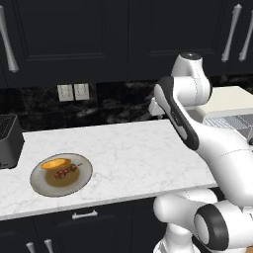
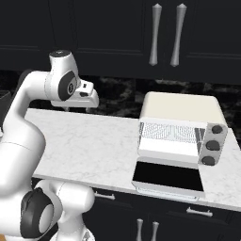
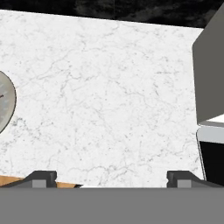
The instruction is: Pick up the kebab skewer and baguette bread, and place them inside the toaster oven. Close the toaster oven door and start by setting the timer.
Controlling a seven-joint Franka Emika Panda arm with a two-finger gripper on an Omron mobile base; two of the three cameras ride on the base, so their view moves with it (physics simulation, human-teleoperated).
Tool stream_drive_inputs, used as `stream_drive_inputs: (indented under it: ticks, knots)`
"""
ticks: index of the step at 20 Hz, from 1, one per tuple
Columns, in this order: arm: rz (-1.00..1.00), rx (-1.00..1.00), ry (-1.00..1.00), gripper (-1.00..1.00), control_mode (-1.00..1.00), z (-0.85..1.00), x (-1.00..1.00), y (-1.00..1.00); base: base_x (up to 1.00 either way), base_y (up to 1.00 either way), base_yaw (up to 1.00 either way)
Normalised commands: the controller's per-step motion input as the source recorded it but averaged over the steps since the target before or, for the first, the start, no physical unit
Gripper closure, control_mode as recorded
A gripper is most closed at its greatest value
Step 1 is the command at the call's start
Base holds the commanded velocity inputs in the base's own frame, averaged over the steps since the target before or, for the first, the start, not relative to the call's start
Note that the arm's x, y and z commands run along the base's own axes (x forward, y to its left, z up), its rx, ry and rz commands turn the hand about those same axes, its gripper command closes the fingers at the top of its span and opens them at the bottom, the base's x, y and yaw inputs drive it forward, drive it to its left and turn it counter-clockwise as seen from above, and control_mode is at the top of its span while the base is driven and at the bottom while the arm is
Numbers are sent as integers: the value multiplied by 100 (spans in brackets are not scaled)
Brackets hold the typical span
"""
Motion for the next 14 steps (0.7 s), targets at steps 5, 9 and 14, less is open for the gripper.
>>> stream_drive_inputs:
  ticks: [5,9,14]
  knots:
    - [0,0,0,-100,-100,0,0,0,0,0,0]
    - [0,0,0,-100,-100,0,0,0,0,0,0]
    - [0,-2,0,-100,-100,-12,-7,0,0,0,0]
